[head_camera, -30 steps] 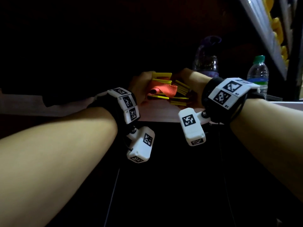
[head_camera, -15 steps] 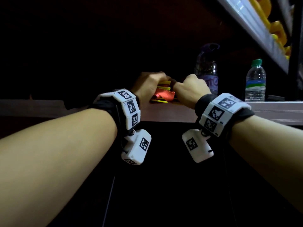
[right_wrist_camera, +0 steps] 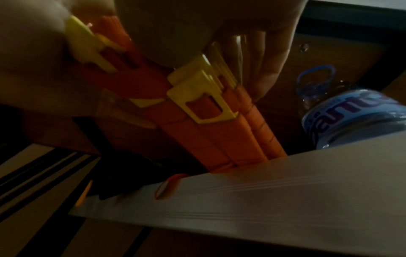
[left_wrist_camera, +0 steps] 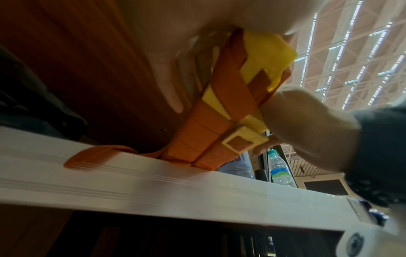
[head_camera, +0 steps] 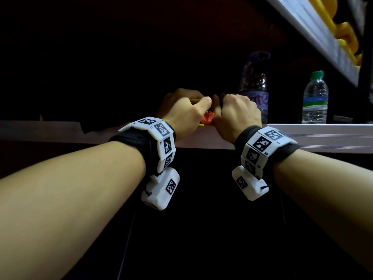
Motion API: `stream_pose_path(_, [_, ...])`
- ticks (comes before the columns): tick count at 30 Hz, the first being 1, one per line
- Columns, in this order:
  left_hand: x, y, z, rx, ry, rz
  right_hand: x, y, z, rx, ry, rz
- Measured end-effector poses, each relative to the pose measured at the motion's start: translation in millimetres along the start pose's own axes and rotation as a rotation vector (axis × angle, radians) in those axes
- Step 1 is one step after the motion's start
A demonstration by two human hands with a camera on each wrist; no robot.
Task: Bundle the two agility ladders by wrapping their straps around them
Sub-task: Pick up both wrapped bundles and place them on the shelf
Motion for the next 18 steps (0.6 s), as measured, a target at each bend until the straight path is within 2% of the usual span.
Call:
stream_pose_path(10, [-18.0, 18.6, -21.7, -0.196, 0.033, 0.038, -10.5, 14.9, 10.6, 0.06, -0.14, -0.018])
stream_pose_path(18, [-29.8, 47.9, -43.6, -0.274, 0.05, -0.002, -17.0, 26.7, 21.1, 0.052, -0.122, -0.036])
Point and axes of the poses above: each hand's wrist, its own x-axis away from the middle knuckle, its own y-axis out of the palm, z = x × y, the point moved 7 cm from there along -x, towards the middle knuckle, and after that the axes turned 14 degrees about z, right-handed, at the moved point
